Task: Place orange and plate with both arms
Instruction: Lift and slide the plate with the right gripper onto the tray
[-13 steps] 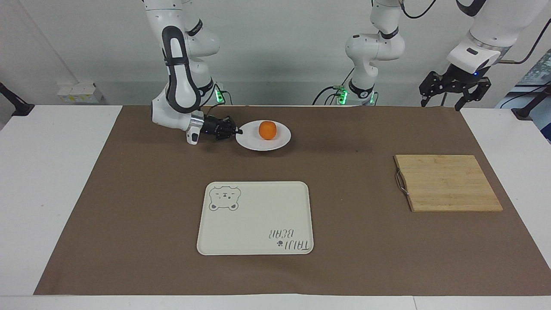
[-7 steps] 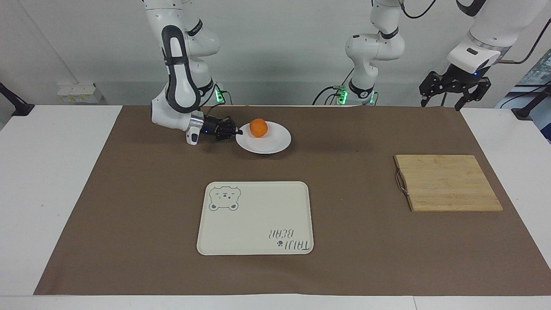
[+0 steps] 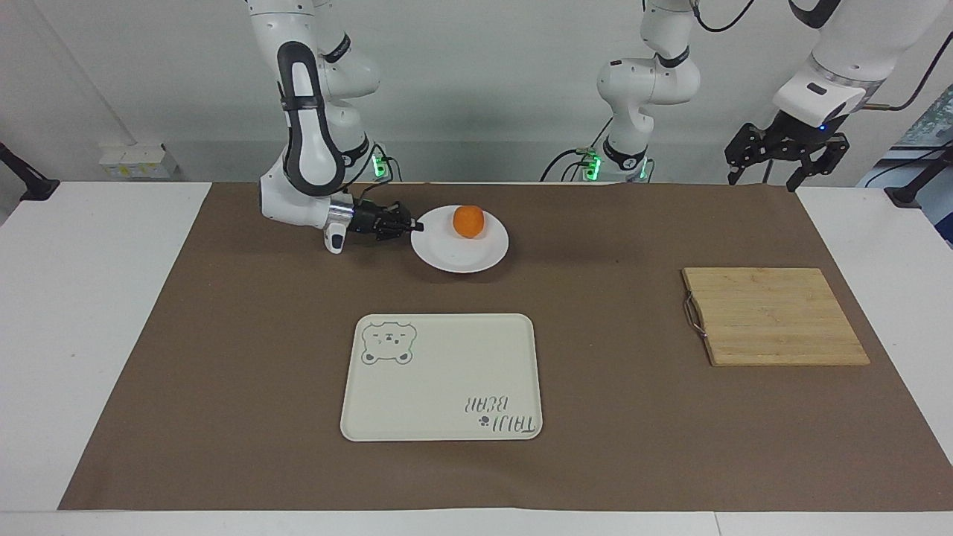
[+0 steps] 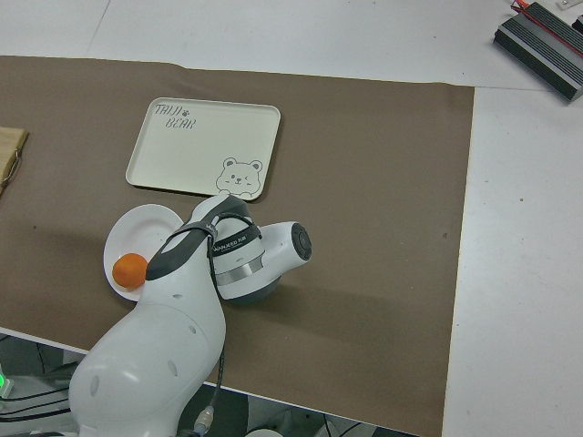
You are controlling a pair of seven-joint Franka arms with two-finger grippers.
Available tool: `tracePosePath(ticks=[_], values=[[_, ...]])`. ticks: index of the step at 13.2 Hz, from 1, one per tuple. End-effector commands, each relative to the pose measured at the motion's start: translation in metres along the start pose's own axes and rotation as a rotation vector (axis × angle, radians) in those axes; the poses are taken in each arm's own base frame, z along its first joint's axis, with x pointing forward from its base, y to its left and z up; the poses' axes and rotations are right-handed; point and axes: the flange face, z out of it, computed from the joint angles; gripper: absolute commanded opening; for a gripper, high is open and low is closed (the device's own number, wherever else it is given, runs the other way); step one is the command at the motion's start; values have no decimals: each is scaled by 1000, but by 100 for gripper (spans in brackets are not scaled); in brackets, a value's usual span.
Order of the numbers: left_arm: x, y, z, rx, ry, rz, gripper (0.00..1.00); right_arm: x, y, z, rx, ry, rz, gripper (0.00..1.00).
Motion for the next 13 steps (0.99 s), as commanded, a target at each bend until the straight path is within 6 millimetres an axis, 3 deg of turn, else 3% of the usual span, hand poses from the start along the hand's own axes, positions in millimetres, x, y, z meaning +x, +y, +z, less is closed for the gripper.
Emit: tracePosePath(ticks=[1, 5, 10, 13], values=[[-6, -2, 0, 17, -3, -13, 100, 19, -10, -9, 84, 0, 65, 0], [-6, -2, 0, 17, -3, -15, 100, 50, -33, -27, 84, 7, 158, 0], [-6, -1, 0, 16, -2, -14, 100, 103, -49, -45, 33, 6, 215, 0], [-5, 2, -1, 17, 6, -7, 100, 143, -71, -51, 5, 26, 279, 0]])
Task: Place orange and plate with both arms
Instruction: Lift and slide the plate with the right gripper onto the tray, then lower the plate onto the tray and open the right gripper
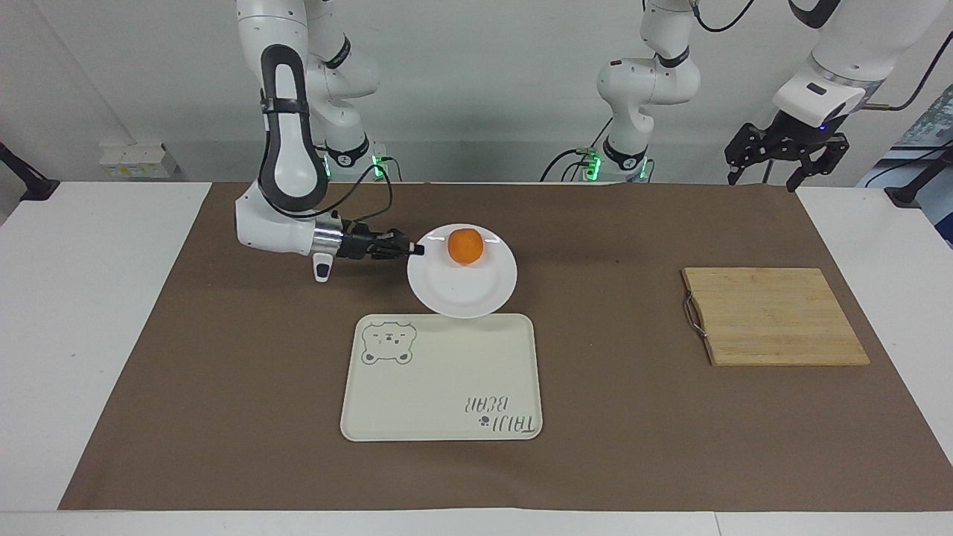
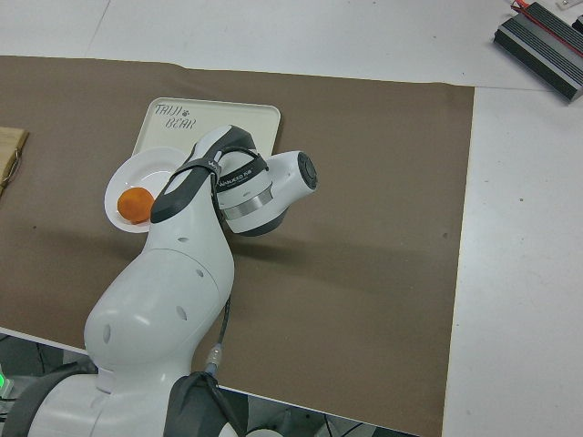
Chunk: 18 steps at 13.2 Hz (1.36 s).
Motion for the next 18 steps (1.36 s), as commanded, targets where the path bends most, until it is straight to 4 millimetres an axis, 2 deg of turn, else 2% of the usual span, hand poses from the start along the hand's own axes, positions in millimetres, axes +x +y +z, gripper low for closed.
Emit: tracePosePath(ticks=[1, 4, 6, 7, 9, 12, 14, 18], values=[[-5, 1, -1, 17, 4, -8, 100, 36, -31, -9, -35, -1, 43, 0], [-5, 1, -1, 17, 4, -8, 100, 63, -51, -17, -73, 32, 42, 0], [-5, 1, -1, 17, 4, -8, 100, 78, -51, -20, -90, 76, 26, 0], [-5, 1, 0, 17, 3, -6, 100, 85, -41, -15, -95, 72, 35, 0], [-5, 1, 0, 17, 3, -8, 100, 100, -52, -19, -102, 120, 8, 0], [-5, 2, 0, 17, 3, -5, 100, 118, -41, -11, -102, 118, 10, 0], [-5, 2, 0, 17, 3, -5, 100, 132, -44, -11, -99, 126, -5, 0], [-5, 2, 0, 17, 3, -6, 100, 131, -40, -3, -115, 98, -70, 0]])
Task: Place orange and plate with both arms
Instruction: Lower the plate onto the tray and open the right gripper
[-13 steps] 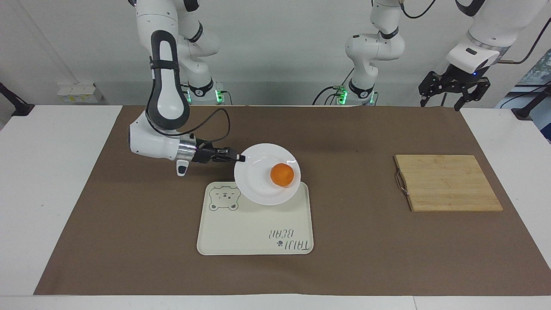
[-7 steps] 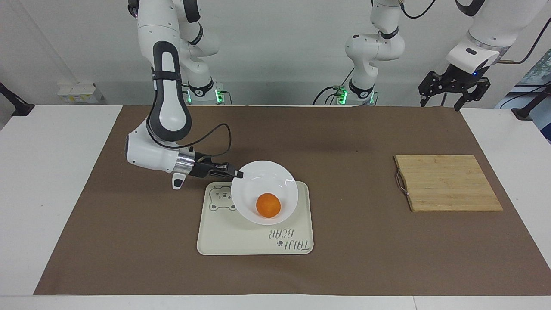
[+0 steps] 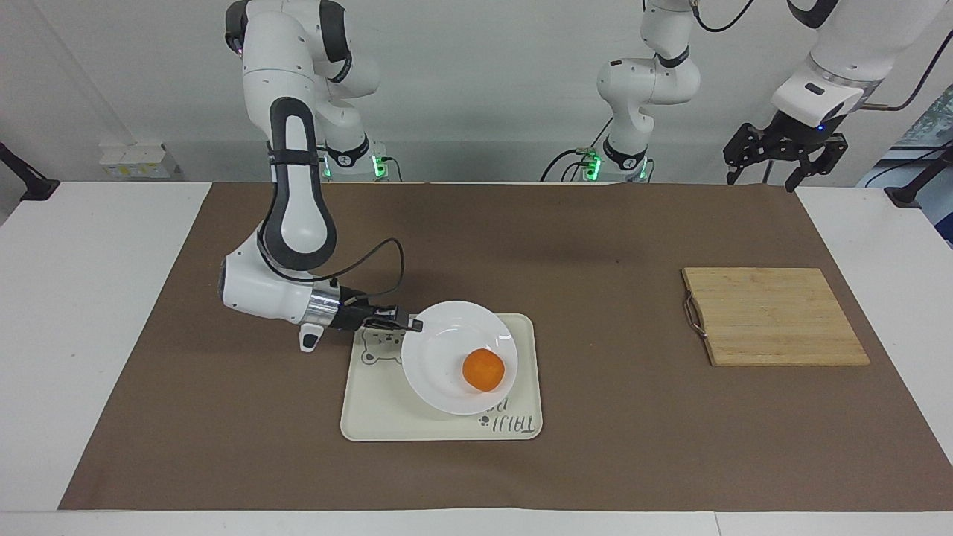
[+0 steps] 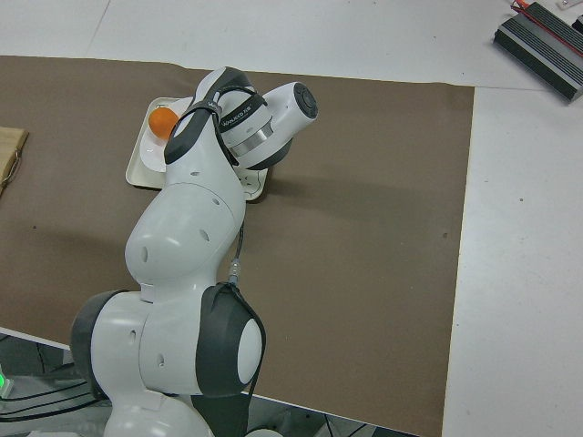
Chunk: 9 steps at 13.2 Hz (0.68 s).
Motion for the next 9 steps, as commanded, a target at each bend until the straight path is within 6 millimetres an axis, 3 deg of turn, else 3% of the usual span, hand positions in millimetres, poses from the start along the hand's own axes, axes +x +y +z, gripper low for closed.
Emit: tracePosePath(ticks=[1, 3, 9], values=[[-5, 0, 0, 17, 3, -9, 100, 3, 5, 0, -8, -16, -79, 0], [-5, 1, 0, 17, 3, -8, 100, 4, 10, 8, -28, -18, -92, 0], [-5, 2, 0, 17, 3, -8, 100, 5, 19, 8, -72, -18, -98, 0]])
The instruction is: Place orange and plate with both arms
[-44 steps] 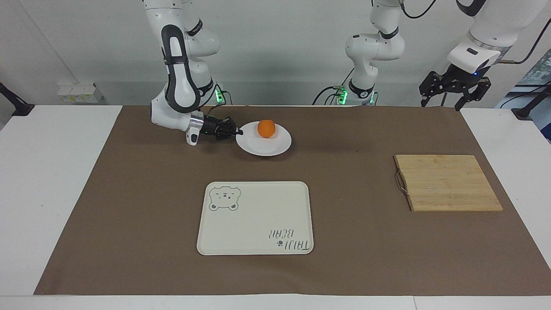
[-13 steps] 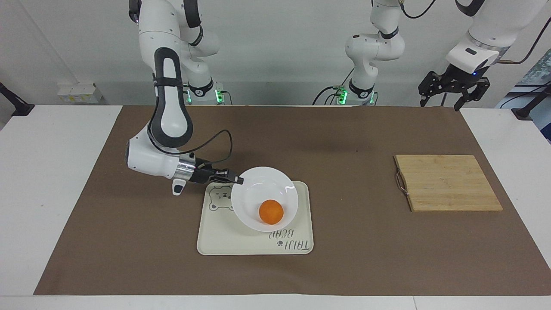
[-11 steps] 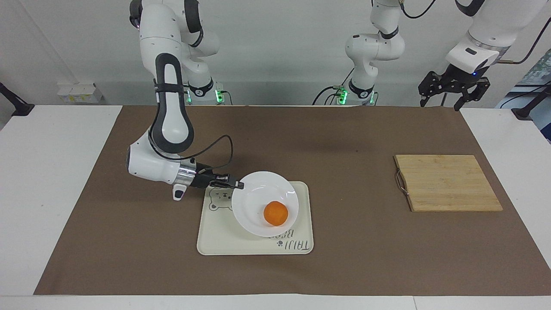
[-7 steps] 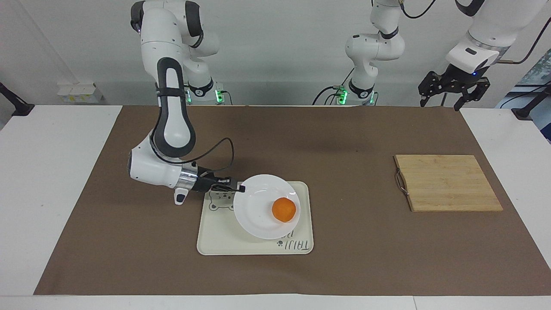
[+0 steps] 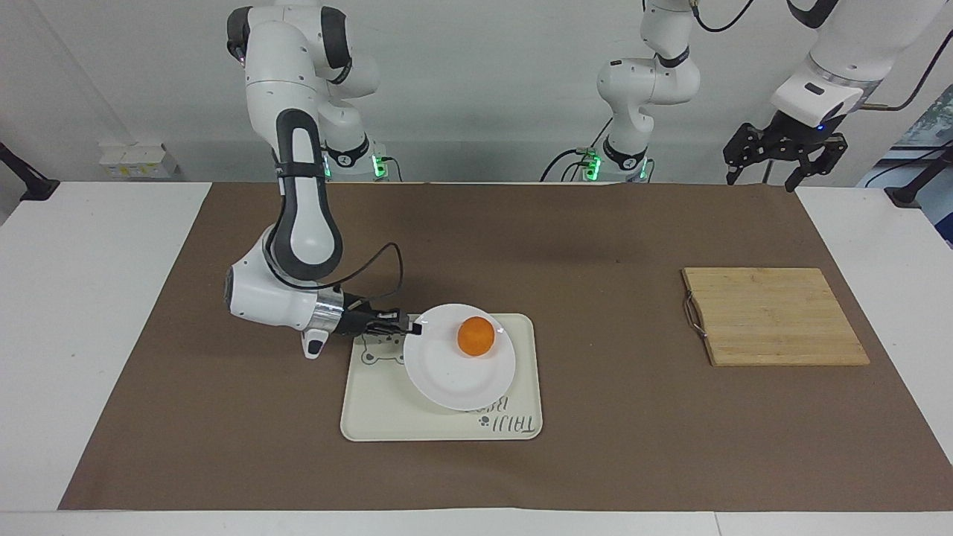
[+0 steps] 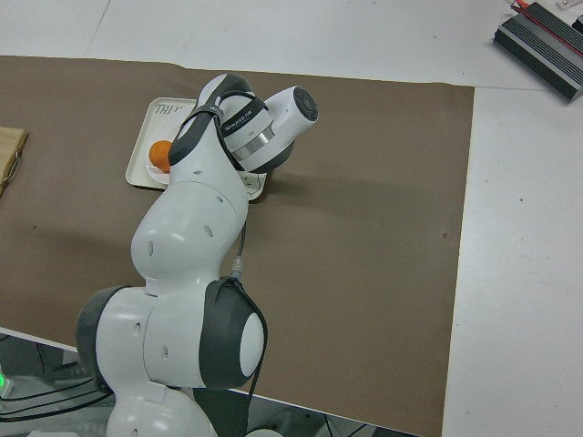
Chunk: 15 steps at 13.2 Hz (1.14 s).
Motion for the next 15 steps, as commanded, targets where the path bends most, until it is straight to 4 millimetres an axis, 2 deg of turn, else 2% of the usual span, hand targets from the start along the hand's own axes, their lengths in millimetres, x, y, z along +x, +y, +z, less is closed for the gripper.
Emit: tracePosePath(ticks=[1, 4, 5, 6, 7, 10, 12, 13, 15], values=[[-5, 2, 0, 17, 3, -8, 100, 1, 3, -1, -22, 6, -21, 0], [-5, 2, 0, 17, 3, -8, 100, 1, 13, 1, -45, 39, -4, 0], [-5, 2, -1, 17, 5, -10, 100, 2, 14, -2, -52, 42, -7, 26], [-5, 3, 0, 15, 3, -8, 100, 4, 16, -7, -57, 48, -7, 71], [-5, 3, 0, 15, 3, -8, 100, 5, 17, -10, -56, 52, -7, 100], [-5, 3, 0, 14, 4, -8, 100, 6, 15, -16, -53, 65, 2, 100], [-4, 4, 0, 13, 5, -7, 100, 11, 7, -30, -70, 99, -12, 100], [-4, 4, 0, 13, 5, -7, 100, 12, 7, -36, -113, 114, -32, 100], [-4, 4, 0, 13, 5, -7, 100, 16, -7, -54, -239, 144, -122, 100]])
